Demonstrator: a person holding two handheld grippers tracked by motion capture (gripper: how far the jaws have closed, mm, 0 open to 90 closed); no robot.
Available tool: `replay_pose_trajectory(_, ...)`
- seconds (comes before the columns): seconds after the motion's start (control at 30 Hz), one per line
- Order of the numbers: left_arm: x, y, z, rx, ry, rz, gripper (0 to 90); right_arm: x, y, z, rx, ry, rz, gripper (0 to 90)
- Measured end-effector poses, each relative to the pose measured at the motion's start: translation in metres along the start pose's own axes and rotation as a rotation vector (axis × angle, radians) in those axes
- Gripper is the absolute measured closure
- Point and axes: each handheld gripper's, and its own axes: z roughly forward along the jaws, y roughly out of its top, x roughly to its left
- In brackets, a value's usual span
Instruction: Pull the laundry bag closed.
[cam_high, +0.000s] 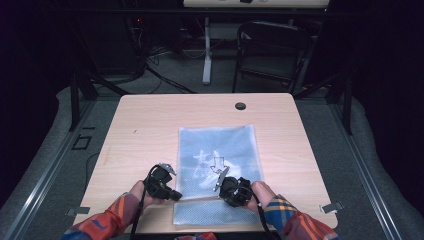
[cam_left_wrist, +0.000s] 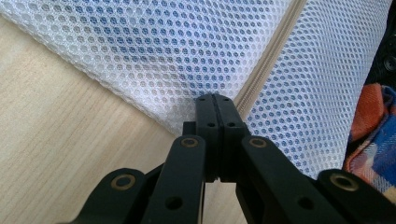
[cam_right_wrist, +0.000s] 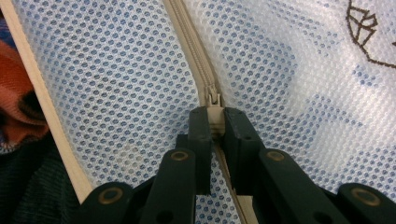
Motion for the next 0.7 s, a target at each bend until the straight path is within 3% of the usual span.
replay_pose_trajectory(0.7,0.001,0.0,0.0,-0.006,-0.012,-0.006,90.0,-0.006,-0.016,-0.007,0.014,-0.005,0.033,82.1)
